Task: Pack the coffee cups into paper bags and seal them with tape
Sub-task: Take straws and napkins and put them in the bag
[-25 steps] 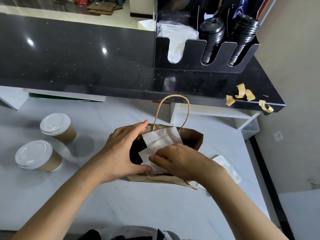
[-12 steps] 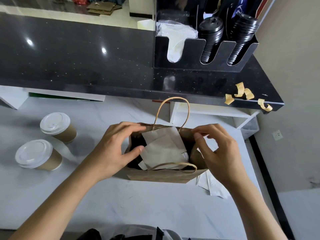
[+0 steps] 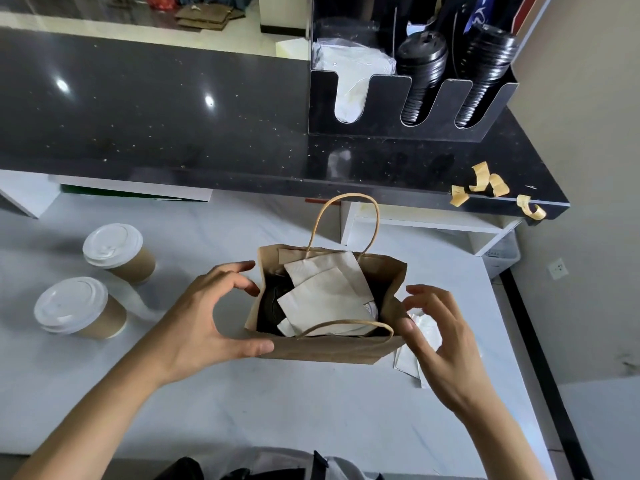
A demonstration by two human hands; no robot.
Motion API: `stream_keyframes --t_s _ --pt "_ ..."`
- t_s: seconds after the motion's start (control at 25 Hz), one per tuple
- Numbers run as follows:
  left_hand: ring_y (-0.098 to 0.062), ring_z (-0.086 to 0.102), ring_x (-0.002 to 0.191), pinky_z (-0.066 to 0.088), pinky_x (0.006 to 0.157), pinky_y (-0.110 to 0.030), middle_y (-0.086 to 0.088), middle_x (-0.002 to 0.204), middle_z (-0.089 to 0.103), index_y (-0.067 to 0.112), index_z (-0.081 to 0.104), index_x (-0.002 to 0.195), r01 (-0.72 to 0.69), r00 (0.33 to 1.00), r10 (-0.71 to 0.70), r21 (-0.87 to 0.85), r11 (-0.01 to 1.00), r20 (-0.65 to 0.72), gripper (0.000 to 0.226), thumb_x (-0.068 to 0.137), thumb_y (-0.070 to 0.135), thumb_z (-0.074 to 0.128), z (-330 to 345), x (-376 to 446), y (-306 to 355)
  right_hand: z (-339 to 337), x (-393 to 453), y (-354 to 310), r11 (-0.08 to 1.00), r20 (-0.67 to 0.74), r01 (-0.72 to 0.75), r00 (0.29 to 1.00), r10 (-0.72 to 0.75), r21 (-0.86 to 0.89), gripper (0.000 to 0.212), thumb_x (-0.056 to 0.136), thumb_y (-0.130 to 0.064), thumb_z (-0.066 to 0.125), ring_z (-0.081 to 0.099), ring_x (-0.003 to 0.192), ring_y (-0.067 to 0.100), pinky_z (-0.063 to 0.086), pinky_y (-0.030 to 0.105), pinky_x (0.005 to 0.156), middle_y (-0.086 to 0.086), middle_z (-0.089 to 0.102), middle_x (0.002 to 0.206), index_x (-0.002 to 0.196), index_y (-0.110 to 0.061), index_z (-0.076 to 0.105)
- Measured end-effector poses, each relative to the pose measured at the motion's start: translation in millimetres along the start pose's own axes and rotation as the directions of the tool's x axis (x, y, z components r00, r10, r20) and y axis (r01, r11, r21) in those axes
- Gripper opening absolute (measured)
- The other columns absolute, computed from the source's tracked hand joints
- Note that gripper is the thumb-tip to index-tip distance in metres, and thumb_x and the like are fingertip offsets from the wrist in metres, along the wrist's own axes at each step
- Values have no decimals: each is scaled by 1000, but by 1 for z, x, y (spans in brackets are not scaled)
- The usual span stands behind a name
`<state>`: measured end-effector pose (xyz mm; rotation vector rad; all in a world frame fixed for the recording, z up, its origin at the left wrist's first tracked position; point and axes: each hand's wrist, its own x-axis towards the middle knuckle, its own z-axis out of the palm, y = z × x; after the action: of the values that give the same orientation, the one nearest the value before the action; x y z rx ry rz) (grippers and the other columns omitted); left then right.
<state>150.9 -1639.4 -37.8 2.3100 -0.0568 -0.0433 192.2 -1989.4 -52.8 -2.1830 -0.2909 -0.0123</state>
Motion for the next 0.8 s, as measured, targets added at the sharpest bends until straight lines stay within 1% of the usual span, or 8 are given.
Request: stream_keyframes --t_s 0.12,0.28,0.32,0.4,0.48,0.6,0.72,0.8 --pt "4 38 139 38 109 -32 37 152 32 47 57 109 -21 999 20 20 1000 29 64 54 66 86 2 3 -1 -1 1 1 999 112 25 994 -22 -24 49 80 -81 59 50 134 9 43 30 101 -23 45 142 112 -44 62" --pt "20 40 127 34 98 -4 53 145 25 47 58 107 -16 999 17 -31 999 45 57 63 40 94 1 9 2 -3 5 0 995 188 84 979 -74 -49 48 77 -72 70 45 138 2 43 30 105 -25 35 152 116 -44 63" --pt "21 41 126 34 96 -1 54 144 26 45 59 106 -18 999 20 -41 999 41 54 65 37 94 1 10 2 -4 6 1 992 190 111 977 -98 -59 45 78 -67 73 42 141 2 42 31 107 -24 31 156 115 -43 64" --pt "13 45 129 36 98 -5 44 144 36 39 62 103 -29 999 31 -56 998 30 48 66 41 93 1 12 1 -7 9 3 988 178 142 976 -128 -68 35 80 -54 78 36 146 3 40 35 110 -22 23 163 110 -40 67" --pt "2 47 132 40 101 -13 32 140 48 36 65 101 -43 999 45 -87 995 23 46 64 51 86 1 15 0 -11 14 2 991 187 121 977 -107 -64 25 83 -45 80 34 147 2 40 40 112 -27 24 163 105 -42 69" --pt "-8 52 130 43 103 -22 22 136 56 33 67 101 -39 999 40 -124 991 6 45 64 55 81 1 17 1 -15 20 1 993 201 99 976 -85 -60 22 83 -42 80 41 142 2 40 41 112 -31 37 155 102 -45 70" --pt "-10 55 127 45 103 -30 20 132 60 31 66 98 -37 999 34 -136 990 -24 42 65 54 80 3 18 2 -14 24 1 996 165 88 982 -86 -1 22 81 -37 84 50 136 6 43 43 109 -23 54 143 100 -40 73" --pt "-12 56 126 46 103 -35 20 129 63 27 62 95 -37 998 30 -144 989 -49 41 67 48 84 5 19 1 -13 25 3 995 132 96 986 -97 18 23 79 -35 86 57 128 9 45 40 106 -20 62 132 98 -35 74"
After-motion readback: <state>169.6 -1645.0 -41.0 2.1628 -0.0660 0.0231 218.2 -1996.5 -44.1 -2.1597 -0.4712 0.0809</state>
